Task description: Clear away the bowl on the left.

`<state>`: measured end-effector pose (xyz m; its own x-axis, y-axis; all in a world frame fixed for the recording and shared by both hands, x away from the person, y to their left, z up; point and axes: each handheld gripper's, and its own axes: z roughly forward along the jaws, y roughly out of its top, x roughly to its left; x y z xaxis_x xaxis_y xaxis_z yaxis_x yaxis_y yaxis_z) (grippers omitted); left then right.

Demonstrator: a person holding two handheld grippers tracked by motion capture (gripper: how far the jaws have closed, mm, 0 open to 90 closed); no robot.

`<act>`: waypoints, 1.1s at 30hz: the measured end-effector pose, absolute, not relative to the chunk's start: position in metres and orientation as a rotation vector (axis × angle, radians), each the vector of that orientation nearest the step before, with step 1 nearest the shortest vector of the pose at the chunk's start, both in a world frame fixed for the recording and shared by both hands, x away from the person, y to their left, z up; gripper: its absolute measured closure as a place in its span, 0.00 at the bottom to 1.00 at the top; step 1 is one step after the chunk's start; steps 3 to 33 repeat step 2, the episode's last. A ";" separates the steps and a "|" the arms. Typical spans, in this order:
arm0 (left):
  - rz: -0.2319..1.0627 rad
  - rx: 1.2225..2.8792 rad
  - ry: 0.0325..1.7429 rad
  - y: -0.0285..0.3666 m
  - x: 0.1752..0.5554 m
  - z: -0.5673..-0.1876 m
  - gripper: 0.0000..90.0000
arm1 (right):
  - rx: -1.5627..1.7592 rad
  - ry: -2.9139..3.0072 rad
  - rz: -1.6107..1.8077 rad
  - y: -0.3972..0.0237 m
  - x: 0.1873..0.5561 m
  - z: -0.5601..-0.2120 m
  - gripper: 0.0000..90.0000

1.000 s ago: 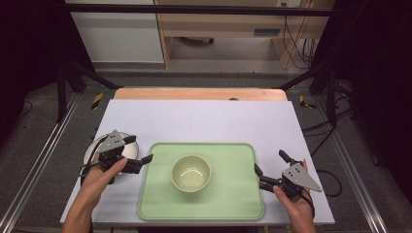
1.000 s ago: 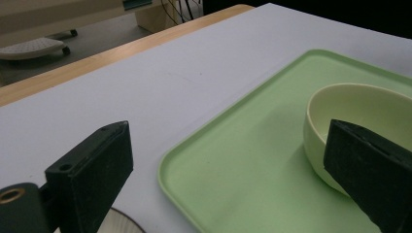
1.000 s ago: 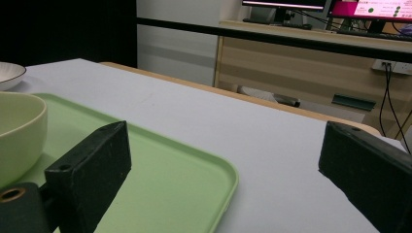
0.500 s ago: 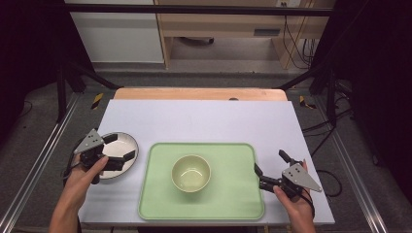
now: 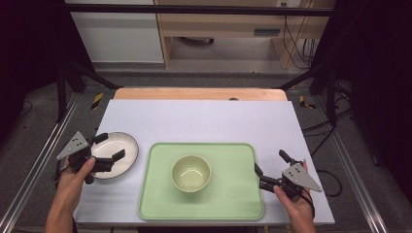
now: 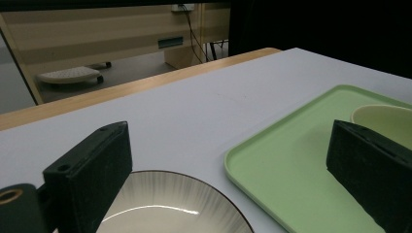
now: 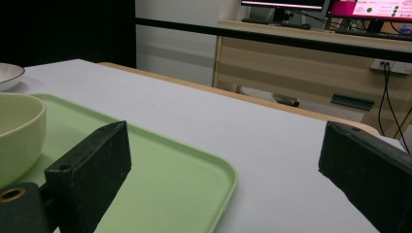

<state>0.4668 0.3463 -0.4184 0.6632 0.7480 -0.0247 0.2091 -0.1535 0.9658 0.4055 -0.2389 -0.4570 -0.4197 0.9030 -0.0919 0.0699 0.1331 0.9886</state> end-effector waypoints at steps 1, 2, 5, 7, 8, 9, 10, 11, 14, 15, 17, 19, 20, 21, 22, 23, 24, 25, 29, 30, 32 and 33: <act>0.566 1.698 0.786 0.347 0.467 -0.419 0.03 | 0.959 1.647 1.376 -0.239 0.405 -0.457 0.06; 0.564 1.699 0.786 0.347 0.467 -0.419 0.03 | 0.958 1.645 1.378 -0.239 0.406 -0.457 0.06; 0.564 1.699 0.786 0.347 0.467 -0.419 0.03 | 0.958 1.645 1.378 -0.239 0.406 -0.457 0.06; 0.564 1.699 0.786 0.347 0.467 -0.419 0.03 | 0.958 1.645 1.378 -0.239 0.406 -0.457 0.06; 0.564 1.699 0.786 0.347 0.467 -0.419 0.03 | 0.958 1.645 1.378 -0.239 0.406 -0.457 0.06; 0.564 1.699 0.786 0.347 0.467 -0.419 0.03 | 0.958 1.645 1.378 -0.239 0.406 -0.457 0.06; 0.564 1.699 0.786 0.347 0.467 -0.419 0.03 | 0.958 1.645 1.378 -0.239 0.406 -0.457 0.06; 0.564 1.699 0.786 0.347 0.467 -0.419 0.03 | 0.958 1.645 1.378 -0.239 0.406 -0.457 0.06; 0.564 1.699 0.786 0.347 0.467 -0.419 0.03 | 0.958 1.645 1.378 -0.239 0.406 -0.457 0.06; 0.564 1.699 0.786 0.347 0.467 -0.419 0.03 | 0.958 1.645 1.378 -0.239 0.406 -0.457 0.06; 0.564 1.699 0.786 0.347 0.467 -0.419 0.03 | 0.958 1.645 1.378 -0.239 0.406 -0.457 0.06; 0.564 1.699 0.786 0.347 0.467 -0.419 0.03 | 0.958 1.645 1.378 -0.239 0.406 -0.457 0.06; 0.564 1.699 0.786 0.347 0.467 -0.419 0.03 | 0.958 1.645 1.378 -0.239 0.406 -0.457 0.06; 0.564 1.699 0.786 0.347 0.467 -0.419 0.03 | 0.958 1.645 1.378 -0.239 0.406 -0.457 0.06; 0.564 1.699 0.786 0.347 0.467 -0.419 0.03 | 0.958 1.645 1.378 -0.239 0.406 -0.457 0.06; 0.564 1.699 0.786 0.347 0.467 -0.419 0.03 | 0.958 1.645 1.378 -0.239 0.406 -0.457 0.06; 0.564 1.699 0.786 0.347 0.467 -0.419 0.03 | 0.958 1.645 1.378 -0.239 0.406 -0.457 0.06; 0.564 1.699 0.786 0.347 0.467 -0.419 0.03 | 0.958 1.645 1.378 -0.239 0.406 -0.457 0.06; 0.564 1.699 0.786 0.347 0.467 -0.419 0.03 | 0.958 1.645 1.378 -0.239 0.406 -0.457 0.06; 0.564 1.699 0.786 0.347 0.467 -0.419 0.03 | 0.958 1.645 1.378 -0.239 0.406 -0.457 0.06; 0.564 1.699 0.786 0.347 0.467 -0.419 0.03 | 0.958 1.645 1.378 -0.239 0.406 -0.457 0.06; 0.564 1.699 0.786 0.347 0.467 -0.419 0.03 | 0.958 1.645 1.378 -0.239 0.406 -0.457 0.06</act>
